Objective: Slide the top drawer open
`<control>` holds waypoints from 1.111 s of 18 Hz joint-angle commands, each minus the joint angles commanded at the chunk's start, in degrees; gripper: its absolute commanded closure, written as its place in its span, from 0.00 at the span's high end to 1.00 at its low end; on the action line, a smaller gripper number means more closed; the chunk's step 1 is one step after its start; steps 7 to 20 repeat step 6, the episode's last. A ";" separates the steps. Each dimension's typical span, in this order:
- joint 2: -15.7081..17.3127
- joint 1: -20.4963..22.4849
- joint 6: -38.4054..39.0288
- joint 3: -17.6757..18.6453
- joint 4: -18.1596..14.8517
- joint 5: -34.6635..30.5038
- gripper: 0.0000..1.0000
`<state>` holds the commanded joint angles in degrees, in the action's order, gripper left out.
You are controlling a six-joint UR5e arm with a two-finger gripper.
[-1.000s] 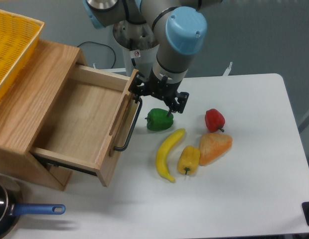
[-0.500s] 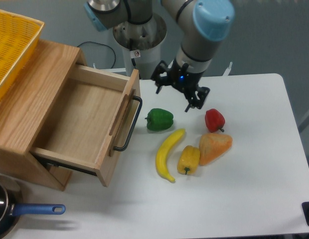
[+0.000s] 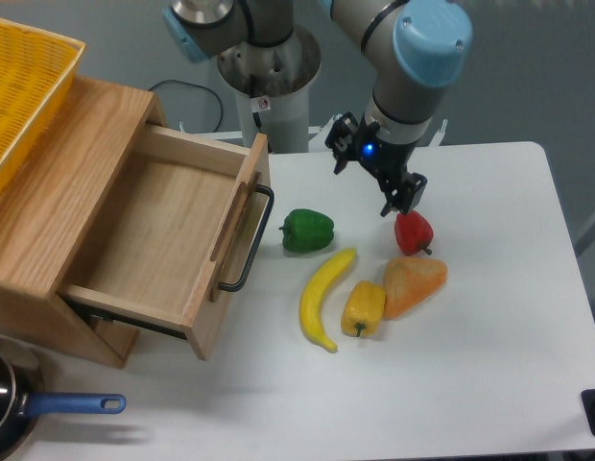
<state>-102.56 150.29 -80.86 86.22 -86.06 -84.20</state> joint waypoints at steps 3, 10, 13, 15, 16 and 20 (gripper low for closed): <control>-1.58 -0.79 -0.09 0.00 1.94 0.00 1.00; -2.47 -1.32 0.00 -0.09 1.95 0.09 1.00; -2.47 -1.32 0.00 -0.09 1.95 0.09 1.00; -2.47 -1.32 0.00 -0.09 1.95 0.09 1.00; -2.47 -1.32 0.00 -0.09 1.95 0.09 1.00; -2.47 -1.32 0.00 -0.09 1.95 0.09 1.00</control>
